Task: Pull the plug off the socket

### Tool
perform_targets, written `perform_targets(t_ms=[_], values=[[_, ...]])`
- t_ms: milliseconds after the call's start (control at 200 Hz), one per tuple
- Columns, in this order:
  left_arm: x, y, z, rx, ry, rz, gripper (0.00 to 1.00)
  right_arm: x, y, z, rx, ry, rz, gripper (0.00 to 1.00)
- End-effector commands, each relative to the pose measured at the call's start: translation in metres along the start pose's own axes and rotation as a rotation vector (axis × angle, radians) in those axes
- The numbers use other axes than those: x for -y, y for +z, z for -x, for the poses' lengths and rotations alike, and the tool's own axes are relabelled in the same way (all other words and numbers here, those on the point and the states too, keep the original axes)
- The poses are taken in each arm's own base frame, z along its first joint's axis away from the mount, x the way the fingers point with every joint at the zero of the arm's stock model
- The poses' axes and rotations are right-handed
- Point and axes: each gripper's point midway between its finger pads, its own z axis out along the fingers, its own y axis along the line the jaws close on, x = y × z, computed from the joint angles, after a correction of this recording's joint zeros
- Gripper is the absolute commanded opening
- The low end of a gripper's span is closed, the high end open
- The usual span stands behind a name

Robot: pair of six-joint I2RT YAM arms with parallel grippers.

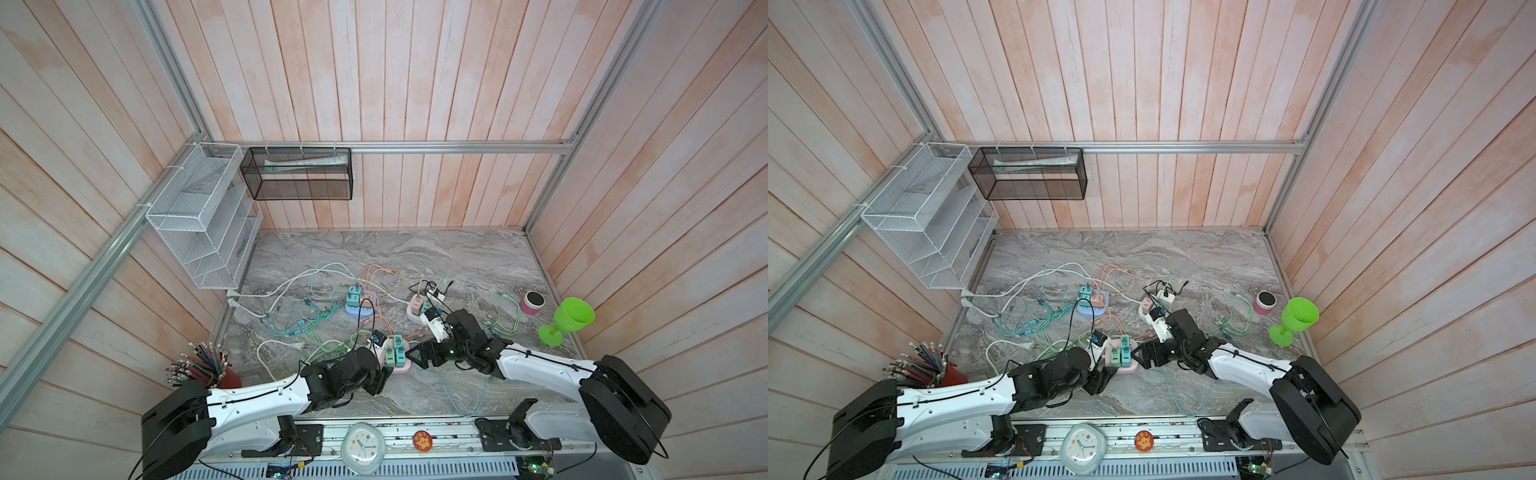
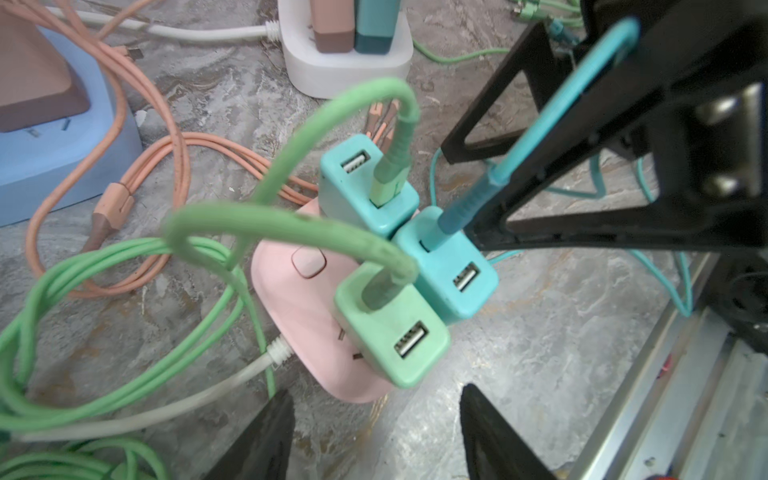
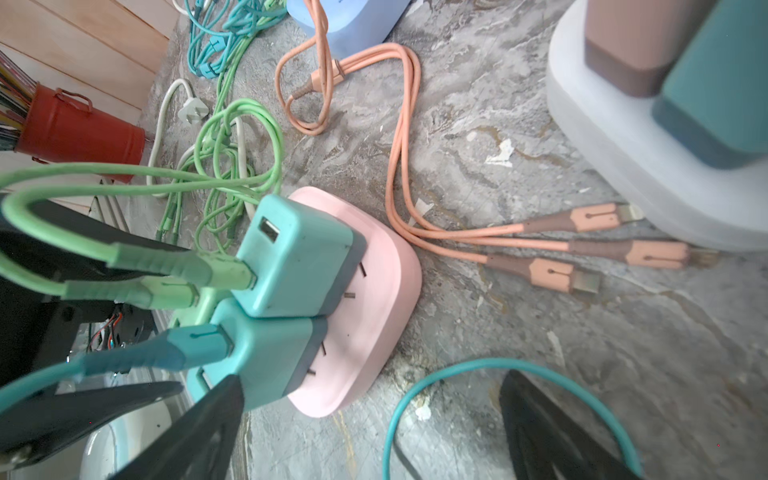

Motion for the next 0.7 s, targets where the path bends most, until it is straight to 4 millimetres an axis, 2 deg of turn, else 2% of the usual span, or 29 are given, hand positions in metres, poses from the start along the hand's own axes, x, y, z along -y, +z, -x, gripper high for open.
perform_targets(t_ms=[0,145,340,515,690], values=[[0.012,0.008,0.012,0.008,0.108,-0.049,0.66,-0.009,0.002,0.009,-0.011,-0.034,0.024,0.93],[0.019,0.019,0.018,0.025,0.144,-0.109,0.65,-0.005,0.004,0.008,-0.024,-0.035,0.022,0.92],[0.036,0.031,0.027,-0.001,0.173,-0.173,0.56,0.005,0.0,0.014,-0.034,-0.025,0.023,0.92],[0.048,0.041,0.036,-0.002,0.092,-0.219,0.49,0.015,-0.016,0.024,-0.01,-0.006,0.015,0.94],[0.057,0.047,0.052,0.018,-0.002,-0.22,0.47,0.023,-0.026,0.018,-0.015,0.029,0.014,0.96]])
